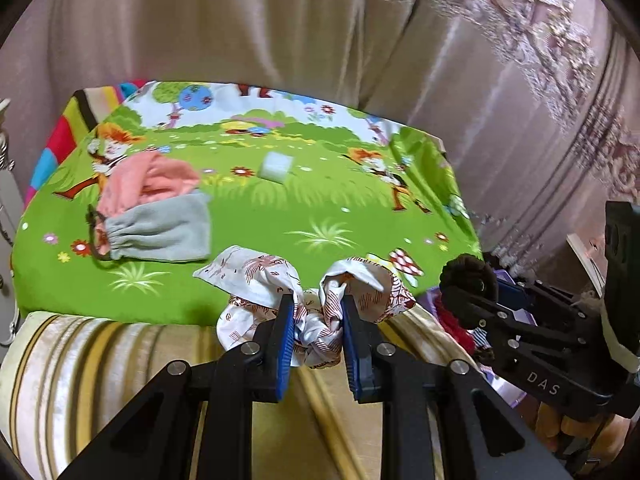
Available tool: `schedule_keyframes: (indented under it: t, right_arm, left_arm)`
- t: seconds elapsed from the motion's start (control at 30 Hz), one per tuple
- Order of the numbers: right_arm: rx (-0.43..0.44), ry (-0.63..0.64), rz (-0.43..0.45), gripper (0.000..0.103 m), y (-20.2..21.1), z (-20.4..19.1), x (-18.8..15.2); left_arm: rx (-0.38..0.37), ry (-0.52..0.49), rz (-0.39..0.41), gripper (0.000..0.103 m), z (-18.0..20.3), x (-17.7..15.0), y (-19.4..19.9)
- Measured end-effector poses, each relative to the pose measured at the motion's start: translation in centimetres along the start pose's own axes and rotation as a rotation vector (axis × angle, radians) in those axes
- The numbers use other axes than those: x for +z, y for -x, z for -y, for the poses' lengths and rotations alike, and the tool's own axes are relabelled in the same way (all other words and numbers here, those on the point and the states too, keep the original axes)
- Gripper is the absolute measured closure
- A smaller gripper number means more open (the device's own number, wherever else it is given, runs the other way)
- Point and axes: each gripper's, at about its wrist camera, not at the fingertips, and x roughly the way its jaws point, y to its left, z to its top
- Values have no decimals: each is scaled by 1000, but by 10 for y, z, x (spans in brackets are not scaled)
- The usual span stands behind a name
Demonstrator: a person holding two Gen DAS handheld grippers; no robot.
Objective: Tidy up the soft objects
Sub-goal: 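Carry the floral cloth and brown knit sock toward the white box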
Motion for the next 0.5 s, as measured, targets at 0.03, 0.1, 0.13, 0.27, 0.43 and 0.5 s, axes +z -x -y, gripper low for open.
schedule_keyframes:
  t: [0.03,0.1,0.13,0.27,0.43,0.5]
  right_arm:
    - [-7,-9,3,61,4,4,-3]
    - [-17,-34,15,61,14,15,-8]
    - [-23,-43,19,61,19,19,-11]
    - [-64,-92,40,61,43,45,-22]
    - [-119,-148,52,61,66,75,-33]
    - [-160,-162,61,61,76,87,-37]
  left_arm:
    - [-10,-9,-1,80,5,-1,0]
    - [-27,-29,-3,80,17,-2,1]
    - [-43,-45,0,80,25,-3,2]
    - [-90,-91,-11,80,51,-9,2]
    - [-151,-149,-34,80,81,-12,-2]
    - [-177,-174,-34,80,93,-13,-3]
